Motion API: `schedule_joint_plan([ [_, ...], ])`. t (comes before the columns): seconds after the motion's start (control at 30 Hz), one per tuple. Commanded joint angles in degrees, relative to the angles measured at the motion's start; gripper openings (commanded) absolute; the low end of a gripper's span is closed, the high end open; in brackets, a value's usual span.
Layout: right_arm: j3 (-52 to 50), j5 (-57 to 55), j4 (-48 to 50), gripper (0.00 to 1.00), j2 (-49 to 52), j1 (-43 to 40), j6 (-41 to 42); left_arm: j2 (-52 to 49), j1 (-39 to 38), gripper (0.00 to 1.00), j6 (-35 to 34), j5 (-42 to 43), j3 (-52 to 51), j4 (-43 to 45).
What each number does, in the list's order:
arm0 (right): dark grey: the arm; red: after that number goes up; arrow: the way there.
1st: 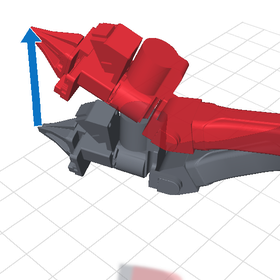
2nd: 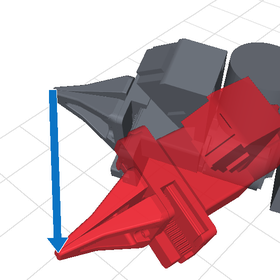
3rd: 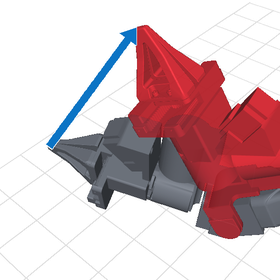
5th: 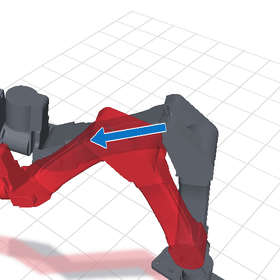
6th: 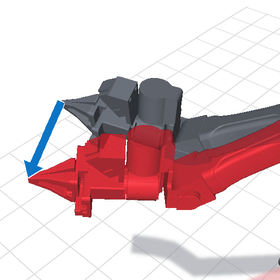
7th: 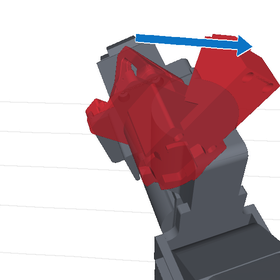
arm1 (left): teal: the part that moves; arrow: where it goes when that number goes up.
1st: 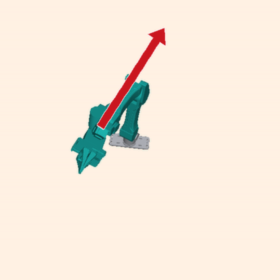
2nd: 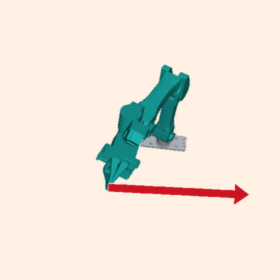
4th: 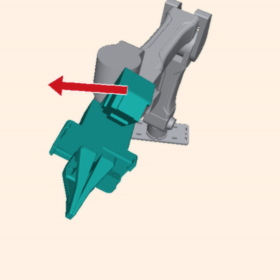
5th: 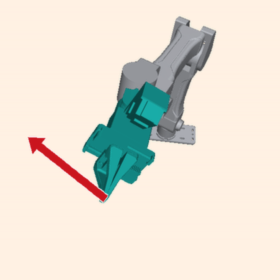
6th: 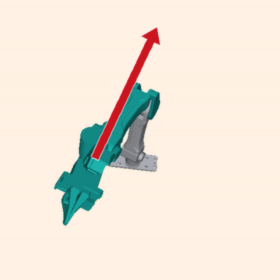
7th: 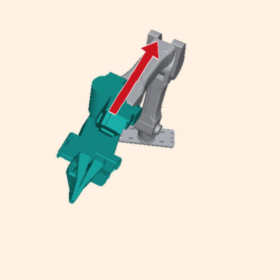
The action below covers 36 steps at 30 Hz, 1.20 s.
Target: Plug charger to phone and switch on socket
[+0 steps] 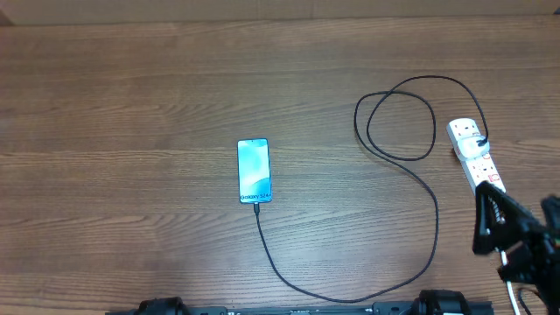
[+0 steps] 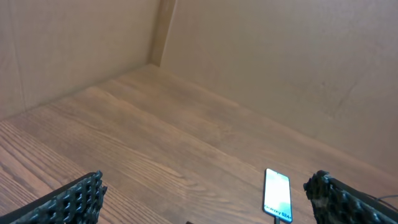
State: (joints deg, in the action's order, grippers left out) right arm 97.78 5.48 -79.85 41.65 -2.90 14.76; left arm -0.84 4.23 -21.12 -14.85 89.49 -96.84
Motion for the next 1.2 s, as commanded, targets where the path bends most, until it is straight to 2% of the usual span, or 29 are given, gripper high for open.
schedule_joint_plan([
  [0.0, -10.2, -0.7, 6.8, 1.00, -6.1, 0.3, -0.5, 0.5, 0.3, 1.00, -1.2, -0.6, -0.1, 0.1],
  [0.17, -30.6, 0.4, 25.6, 1.00, -15.0, 0.3, -0.5, 0.5, 0.3, 0.99, -1.2, -0.6, -0.1, 0.1],
  [0.37, -53.2, 7.0, 49.9, 1.00, -23.5, 0.3, -0.5, 0.5, 0.3, 1.00, -1.2, -0.6, -0.1, 0.1],
  [0.6, -71.6, 13.7, 75.5, 1.00, -28.3, 0.3, -0.5, 0.5, 0.3, 1.00, -1.2, -0.6, -0.1, 0.1],
  [0.77, -79.6, 13.9, 84.5, 1.00, -33.9, 0.3, -1.7, 0.5, 0.3, 1.00, -1.2, -0.6, -0.1, 0.1],
  [1.17, -88.1, 10.7, 92.5, 1.00, -41.5, 3.0, -3.1, 0.5, 0.3, 1.00, -1.2, -0.6, -0.1, 0.1],
])
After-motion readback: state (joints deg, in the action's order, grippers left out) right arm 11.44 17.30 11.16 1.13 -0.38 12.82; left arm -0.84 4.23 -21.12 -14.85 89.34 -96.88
